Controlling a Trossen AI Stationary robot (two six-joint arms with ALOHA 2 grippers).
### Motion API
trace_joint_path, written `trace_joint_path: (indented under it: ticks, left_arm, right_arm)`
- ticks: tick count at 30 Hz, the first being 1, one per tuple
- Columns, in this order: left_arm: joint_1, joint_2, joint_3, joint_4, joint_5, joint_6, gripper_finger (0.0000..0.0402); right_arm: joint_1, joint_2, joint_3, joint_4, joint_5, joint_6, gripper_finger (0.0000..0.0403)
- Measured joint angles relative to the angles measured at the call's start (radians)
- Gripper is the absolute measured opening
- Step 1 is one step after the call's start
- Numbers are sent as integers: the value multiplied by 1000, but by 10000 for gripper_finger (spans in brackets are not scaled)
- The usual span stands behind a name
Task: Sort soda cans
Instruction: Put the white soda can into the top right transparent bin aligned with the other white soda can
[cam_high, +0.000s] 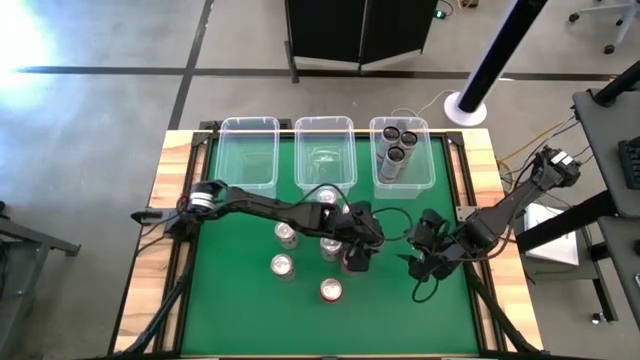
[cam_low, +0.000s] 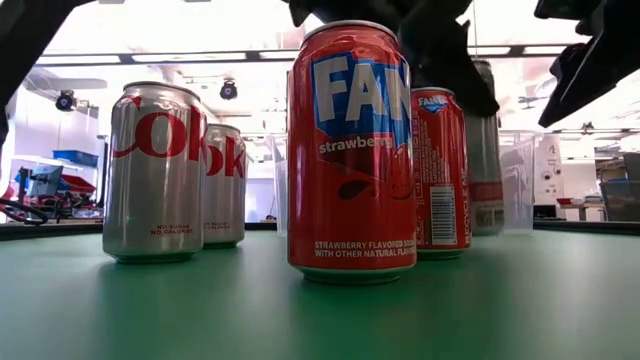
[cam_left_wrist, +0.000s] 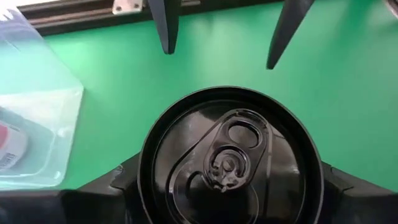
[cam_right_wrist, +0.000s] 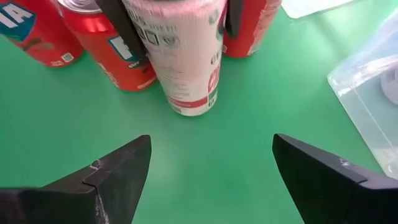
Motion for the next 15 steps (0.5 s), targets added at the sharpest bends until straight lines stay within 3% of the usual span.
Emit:
trace_joint_path:
  ticks: [15]
  left_arm:
    - [20,0,21,-70,87,7,307]
  right_arm:
    - [0,6,13,57,6,-108,354]
